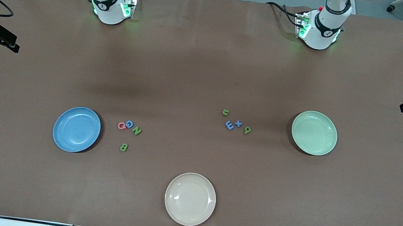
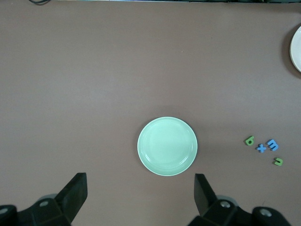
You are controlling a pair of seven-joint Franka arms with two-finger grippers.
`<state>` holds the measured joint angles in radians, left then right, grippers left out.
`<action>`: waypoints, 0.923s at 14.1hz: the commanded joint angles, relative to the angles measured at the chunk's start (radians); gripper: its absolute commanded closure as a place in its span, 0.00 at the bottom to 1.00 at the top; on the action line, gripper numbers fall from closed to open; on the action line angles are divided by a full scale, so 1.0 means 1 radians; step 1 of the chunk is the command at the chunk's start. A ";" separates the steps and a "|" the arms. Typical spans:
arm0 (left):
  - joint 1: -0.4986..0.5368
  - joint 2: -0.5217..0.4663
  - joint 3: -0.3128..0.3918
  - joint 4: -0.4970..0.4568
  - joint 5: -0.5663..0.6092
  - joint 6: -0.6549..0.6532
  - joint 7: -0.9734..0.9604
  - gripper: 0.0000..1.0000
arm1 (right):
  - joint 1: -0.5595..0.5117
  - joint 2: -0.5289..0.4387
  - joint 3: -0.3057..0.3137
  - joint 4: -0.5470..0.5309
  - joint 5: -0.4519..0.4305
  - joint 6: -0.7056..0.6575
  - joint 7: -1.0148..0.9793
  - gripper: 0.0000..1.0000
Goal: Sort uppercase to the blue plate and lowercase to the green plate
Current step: 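Move the left gripper to the green b while the right gripper reaches out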
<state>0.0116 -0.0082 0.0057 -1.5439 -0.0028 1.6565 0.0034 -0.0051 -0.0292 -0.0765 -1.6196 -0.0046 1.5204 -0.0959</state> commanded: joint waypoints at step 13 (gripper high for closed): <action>-0.050 0.072 -0.042 -0.039 -0.054 -0.090 -0.066 0.00 | -0.001 -0.054 0.001 -0.043 0.017 0.075 0.042 0.00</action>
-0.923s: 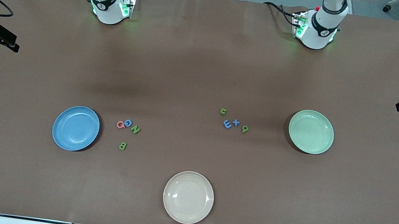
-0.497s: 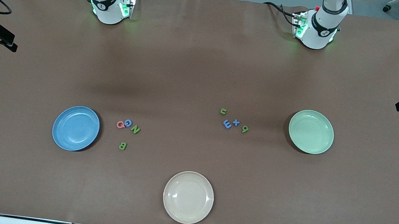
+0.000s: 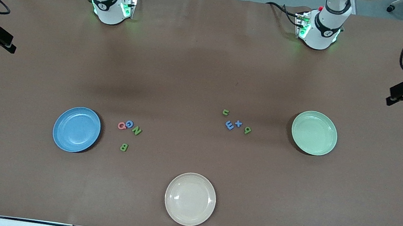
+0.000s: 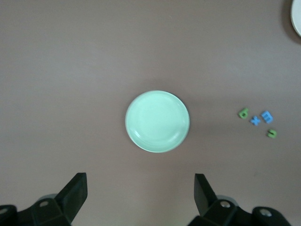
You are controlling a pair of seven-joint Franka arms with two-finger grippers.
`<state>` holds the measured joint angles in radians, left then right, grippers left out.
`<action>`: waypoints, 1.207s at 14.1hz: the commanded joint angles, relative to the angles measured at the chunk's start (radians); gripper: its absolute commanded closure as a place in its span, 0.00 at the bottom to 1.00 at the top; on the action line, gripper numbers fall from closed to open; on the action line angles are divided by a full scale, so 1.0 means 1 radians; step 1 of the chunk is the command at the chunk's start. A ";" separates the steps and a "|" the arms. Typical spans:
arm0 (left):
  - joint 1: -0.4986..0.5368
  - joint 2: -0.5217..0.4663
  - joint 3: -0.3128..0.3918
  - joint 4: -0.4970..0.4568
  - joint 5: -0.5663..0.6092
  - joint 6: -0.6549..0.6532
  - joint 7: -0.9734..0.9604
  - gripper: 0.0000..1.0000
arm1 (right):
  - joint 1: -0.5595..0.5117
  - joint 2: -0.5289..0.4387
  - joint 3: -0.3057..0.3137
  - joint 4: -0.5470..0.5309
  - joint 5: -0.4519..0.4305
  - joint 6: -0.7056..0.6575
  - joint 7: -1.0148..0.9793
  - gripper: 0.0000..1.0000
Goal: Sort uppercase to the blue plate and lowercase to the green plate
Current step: 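Move the left gripper to the green b while the right gripper reaches out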
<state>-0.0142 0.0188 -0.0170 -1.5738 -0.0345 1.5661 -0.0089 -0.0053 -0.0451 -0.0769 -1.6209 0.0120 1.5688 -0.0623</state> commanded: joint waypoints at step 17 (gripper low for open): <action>-0.265 0.515 -0.238 -0.243 0.188 0.784 -1.134 0.00 | -0.005 -0.055 0.000 -0.079 -0.003 0.016 0.021 0.00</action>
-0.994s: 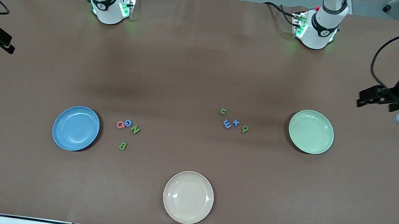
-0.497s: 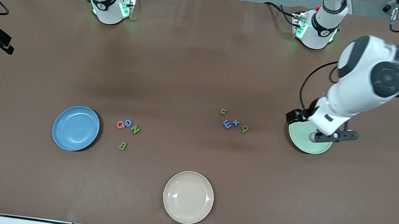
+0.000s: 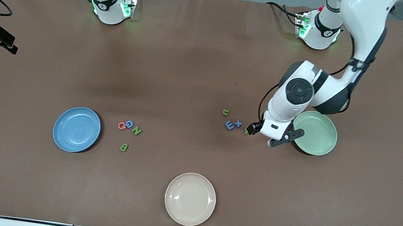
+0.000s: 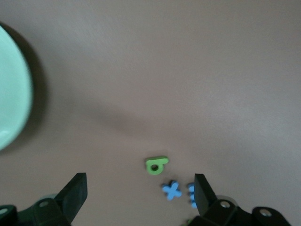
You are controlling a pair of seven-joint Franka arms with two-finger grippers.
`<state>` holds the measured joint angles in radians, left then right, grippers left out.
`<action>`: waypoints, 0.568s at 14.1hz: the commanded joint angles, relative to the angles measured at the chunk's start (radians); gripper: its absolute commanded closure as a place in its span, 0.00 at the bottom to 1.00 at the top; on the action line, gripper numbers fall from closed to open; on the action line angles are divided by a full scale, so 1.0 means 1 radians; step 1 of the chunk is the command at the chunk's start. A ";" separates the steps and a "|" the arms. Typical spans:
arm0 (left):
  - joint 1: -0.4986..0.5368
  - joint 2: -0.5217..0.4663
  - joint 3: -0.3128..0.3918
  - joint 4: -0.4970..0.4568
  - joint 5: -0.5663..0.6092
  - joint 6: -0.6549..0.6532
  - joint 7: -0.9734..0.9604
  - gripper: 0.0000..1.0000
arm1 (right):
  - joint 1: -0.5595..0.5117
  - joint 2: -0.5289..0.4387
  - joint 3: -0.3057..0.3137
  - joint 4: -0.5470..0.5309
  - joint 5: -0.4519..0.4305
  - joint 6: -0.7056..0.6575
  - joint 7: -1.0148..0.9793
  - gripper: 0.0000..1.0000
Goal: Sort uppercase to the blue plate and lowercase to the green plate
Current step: 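Move the left gripper to the green b while the right gripper reaches out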
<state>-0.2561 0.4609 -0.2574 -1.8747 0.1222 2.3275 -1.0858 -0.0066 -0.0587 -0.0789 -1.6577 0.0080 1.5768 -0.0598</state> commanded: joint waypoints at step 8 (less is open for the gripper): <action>-0.054 0.193 0.004 0.086 0.125 0.107 -0.218 0.06 | -0.004 -0.041 0.004 -0.042 0.010 -0.001 0.056 0.00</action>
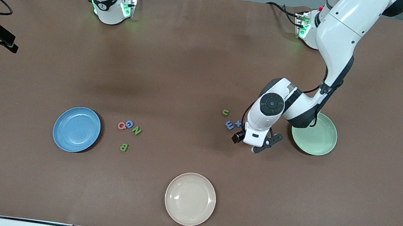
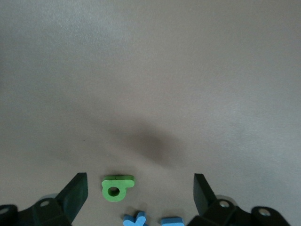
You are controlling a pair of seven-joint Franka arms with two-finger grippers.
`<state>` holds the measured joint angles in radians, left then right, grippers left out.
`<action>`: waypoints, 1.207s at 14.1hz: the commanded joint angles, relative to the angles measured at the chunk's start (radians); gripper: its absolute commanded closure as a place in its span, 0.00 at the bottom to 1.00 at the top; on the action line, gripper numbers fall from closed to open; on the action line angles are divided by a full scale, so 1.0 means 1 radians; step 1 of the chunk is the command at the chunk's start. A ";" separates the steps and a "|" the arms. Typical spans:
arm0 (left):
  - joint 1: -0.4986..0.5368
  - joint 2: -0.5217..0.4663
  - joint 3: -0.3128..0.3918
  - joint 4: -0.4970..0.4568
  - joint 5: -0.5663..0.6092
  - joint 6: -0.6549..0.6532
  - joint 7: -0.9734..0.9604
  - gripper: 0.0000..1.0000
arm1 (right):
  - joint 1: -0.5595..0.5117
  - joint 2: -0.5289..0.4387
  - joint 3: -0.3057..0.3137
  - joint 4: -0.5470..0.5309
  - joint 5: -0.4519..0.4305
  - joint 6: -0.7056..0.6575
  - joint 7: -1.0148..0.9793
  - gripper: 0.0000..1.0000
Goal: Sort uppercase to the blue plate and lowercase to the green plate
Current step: 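Grasp the green b with the left gripper while the right gripper approaches letters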
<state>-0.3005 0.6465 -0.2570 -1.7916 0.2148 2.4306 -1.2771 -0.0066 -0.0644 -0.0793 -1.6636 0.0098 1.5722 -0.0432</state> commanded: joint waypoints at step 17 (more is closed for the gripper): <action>-0.011 0.004 -0.002 -0.063 0.048 0.004 -0.079 0.41 | 0.004 -0.014 0.007 0.027 0.025 -0.046 0.011 0.00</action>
<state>-0.3051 0.6589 -0.2599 -1.8409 0.2405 2.4321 -1.3262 -0.0051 -0.0663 -0.0747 -1.6563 0.0278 1.5471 -0.0317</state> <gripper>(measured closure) 0.405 0.000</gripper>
